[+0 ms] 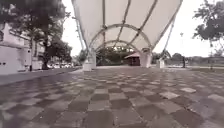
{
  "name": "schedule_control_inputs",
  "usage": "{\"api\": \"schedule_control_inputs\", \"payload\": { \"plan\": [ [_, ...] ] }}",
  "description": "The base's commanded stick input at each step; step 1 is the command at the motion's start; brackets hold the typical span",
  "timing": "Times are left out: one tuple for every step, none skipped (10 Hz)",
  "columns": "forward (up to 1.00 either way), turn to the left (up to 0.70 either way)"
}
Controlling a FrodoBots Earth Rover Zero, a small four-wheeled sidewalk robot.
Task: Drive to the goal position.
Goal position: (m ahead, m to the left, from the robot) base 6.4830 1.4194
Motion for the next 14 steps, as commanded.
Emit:
{"api": "schedule_control_inputs", "payload": {
  "plan": [
    [1.00,0.00],
    [1.00,0.00],
    [1.00,0.00],
    [1.00,0.00],
    [1.00,0.00],
    [1.00,0.00],
    [1.00,0.00],
    [1.00,0.00],
    [1.00,0.00],
    [1.00,0.00],
    [1.00,-0.01],
    [1.00,-0.10],
    [1.00,-0.40],
    [1.00,-0.36]
  ]
}}
